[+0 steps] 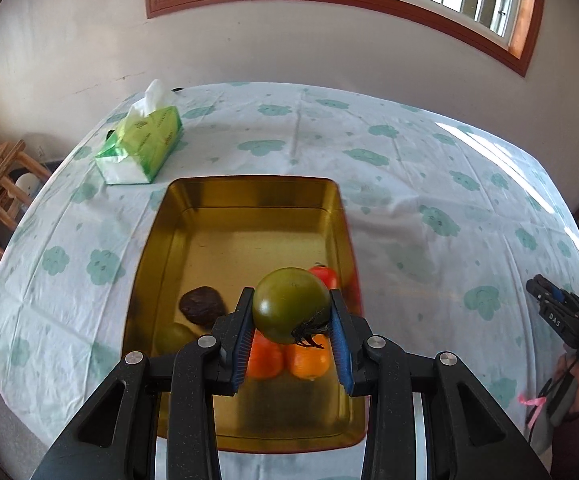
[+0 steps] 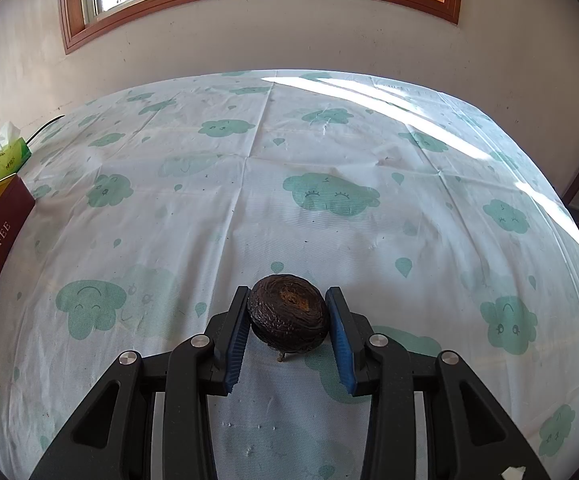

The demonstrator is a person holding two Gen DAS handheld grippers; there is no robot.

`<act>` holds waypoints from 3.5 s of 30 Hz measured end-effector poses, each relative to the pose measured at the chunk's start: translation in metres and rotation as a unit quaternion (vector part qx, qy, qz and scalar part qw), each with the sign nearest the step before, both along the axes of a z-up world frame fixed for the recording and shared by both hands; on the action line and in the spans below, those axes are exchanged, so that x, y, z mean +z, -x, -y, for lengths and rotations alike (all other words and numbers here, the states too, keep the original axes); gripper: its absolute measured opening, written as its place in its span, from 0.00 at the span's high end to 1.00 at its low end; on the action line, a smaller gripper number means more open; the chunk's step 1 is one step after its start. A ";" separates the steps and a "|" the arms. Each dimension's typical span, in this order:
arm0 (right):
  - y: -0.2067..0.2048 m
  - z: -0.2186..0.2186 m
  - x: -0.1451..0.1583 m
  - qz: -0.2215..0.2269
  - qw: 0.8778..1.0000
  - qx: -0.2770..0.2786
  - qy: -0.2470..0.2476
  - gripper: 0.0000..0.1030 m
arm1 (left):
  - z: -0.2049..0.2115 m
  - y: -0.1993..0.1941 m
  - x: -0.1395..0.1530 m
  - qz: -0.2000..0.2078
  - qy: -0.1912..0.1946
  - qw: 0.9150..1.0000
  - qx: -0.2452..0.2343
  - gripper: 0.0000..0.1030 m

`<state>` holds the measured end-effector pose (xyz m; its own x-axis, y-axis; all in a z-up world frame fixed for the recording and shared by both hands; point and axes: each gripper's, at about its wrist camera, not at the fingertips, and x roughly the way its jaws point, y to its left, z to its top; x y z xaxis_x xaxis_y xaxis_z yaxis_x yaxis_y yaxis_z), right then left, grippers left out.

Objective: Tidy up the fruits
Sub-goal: 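Carry the green tomato into the tin tray with the left tool and release, then carry the dark brown fruit into the tin tray with the right tool and release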

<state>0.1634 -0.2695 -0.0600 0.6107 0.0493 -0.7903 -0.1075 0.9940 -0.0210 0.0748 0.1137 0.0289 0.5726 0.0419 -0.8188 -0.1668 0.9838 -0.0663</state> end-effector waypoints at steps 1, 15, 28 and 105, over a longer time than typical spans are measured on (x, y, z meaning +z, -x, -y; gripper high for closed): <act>0.000 0.000 0.000 0.000 1.000 0.000 0.000 0.66 | -0.008 0.001 0.000 -0.002 0.000 1.000 0.008 0.65; 0.000 0.000 0.000 0.000 1.000 0.000 0.000 0.66 | -0.052 -0.001 -0.037 -0.038 0.020 0.999 0.033 0.65; 0.000 -0.001 0.000 0.000 1.000 0.000 0.000 0.66 | -0.046 -0.007 -0.058 -0.060 -0.005 0.998 0.029 0.64; 0.011 -0.052 0.031 0.012 0.997 0.075 0.002 0.68 | -0.029 0.075 -0.026 -0.003 -0.017 0.997 0.072 0.32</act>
<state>0.1528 -0.2175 -0.0290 0.6153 0.1389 -0.7760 -0.2540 0.9668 -0.0283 -0.0005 0.1426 0.0029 0.5546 0.1504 -0.8184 -0.3065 0.9513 -0.0329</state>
